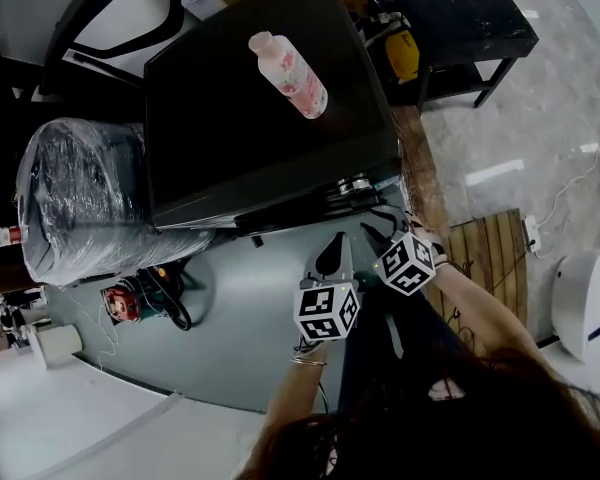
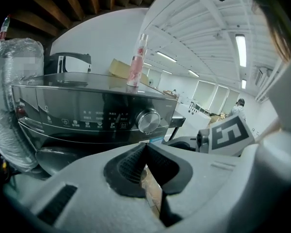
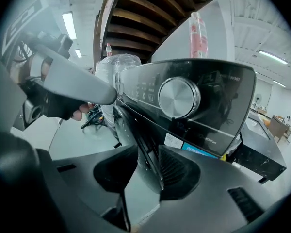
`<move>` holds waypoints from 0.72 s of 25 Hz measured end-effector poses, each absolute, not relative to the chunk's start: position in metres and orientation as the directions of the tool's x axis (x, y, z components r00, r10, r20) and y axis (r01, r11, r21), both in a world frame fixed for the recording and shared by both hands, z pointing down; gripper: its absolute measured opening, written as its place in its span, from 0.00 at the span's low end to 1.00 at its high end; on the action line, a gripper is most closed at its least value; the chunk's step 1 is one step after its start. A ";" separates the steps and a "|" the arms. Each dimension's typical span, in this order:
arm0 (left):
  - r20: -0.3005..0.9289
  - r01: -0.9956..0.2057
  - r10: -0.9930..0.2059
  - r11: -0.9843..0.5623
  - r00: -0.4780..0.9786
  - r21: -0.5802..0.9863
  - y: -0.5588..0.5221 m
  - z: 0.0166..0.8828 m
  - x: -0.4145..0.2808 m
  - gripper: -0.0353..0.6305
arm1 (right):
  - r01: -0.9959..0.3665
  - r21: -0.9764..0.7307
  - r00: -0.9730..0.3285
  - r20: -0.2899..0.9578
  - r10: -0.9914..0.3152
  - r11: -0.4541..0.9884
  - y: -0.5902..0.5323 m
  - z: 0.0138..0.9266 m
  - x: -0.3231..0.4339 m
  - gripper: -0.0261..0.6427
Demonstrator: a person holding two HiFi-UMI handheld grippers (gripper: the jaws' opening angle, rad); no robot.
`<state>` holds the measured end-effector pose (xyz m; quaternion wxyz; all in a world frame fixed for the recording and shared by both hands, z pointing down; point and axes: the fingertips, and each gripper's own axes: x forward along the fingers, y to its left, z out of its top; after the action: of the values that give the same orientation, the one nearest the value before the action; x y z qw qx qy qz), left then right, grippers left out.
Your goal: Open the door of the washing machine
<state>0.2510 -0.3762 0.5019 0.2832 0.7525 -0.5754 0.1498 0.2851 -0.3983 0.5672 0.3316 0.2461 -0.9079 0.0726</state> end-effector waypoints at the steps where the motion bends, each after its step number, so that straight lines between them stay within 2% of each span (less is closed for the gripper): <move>1: 0.557 -0.951 -0.777 -0.175 0.292 0.255 -0.377 0.506 0.250 0.07 | -0.490 0.029 -0.658 0.644 -0.391 0.871 -0.399 0.574 0.284 0.20; 18: 0.627 -0.956 -0.727 -0.149 0.279 0.252 -0.381 0.559 0.236 0.07 | -0.424 0.053 -0.590 0.741 -0.321 0.904 -0.413 0.656 0.277 0.24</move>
<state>0.2356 -0.3811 0.5591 0.3134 0.7356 -0.5721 0.1828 0.2770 -0.4126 0.6564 0.4014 0.2094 -0.8893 0.0646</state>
